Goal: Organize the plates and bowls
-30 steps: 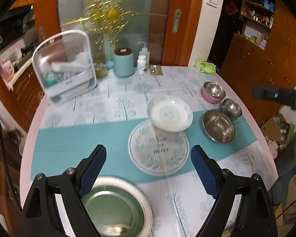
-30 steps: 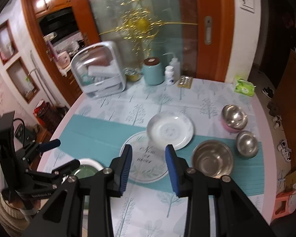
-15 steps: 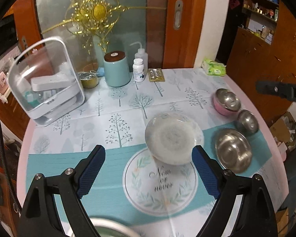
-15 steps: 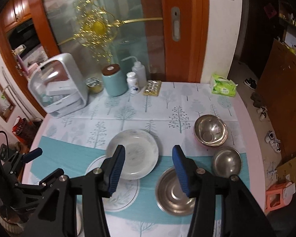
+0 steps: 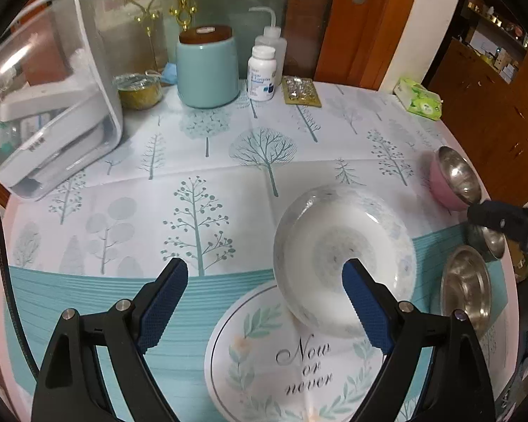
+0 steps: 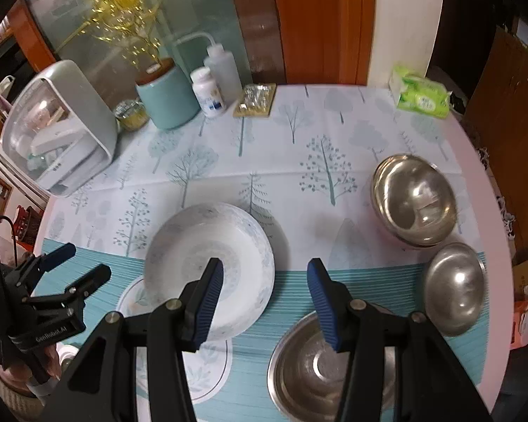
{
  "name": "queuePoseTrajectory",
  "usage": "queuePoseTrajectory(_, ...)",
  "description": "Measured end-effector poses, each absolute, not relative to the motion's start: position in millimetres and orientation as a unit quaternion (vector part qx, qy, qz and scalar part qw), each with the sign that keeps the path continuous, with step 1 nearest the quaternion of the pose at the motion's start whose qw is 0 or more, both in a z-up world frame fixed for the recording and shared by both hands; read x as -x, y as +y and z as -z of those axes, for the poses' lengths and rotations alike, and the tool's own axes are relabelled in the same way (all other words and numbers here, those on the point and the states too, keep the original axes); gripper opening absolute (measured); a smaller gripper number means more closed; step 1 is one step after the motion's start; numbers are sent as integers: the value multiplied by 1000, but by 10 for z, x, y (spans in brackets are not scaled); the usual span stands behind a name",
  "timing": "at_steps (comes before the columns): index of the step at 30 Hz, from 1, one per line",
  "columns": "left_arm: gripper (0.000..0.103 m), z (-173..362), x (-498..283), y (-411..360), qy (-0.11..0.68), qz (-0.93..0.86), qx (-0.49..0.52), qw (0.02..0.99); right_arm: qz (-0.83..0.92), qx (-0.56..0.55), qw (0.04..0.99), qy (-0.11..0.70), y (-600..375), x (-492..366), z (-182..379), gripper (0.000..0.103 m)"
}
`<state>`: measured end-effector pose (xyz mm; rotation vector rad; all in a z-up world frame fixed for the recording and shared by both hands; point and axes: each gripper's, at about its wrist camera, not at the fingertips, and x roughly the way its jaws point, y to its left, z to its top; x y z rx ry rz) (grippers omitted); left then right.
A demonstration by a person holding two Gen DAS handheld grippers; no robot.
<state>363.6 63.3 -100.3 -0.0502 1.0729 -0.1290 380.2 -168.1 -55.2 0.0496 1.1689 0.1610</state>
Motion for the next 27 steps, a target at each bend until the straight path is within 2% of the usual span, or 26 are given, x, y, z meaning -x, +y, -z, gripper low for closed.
queuePoseTrajectory(12, 89, 1570, -4005, 534, 553, 68, 41, 830, -72, -30, 807, 585, -1628, -4007, 1099, 50)
queuePoseTrajectory(20, 88, 1751, -4031, 516, 568, 86, 47, 817, -69, -40, 796, 600, -1656, -4084, 1359, 50)
queuePoseTrajectory(24, 82, 1779, -4028, 525, 573, 99, 58, 812, -70, -56, 787, 611, -1677, -4123, 1474, 50)
queuePoseTrajectory(27, 66, 1807, -4030, 508, 582, 115, 63, 802, -72, -68, 782, 615, -1696, -4147, 1536, 49)
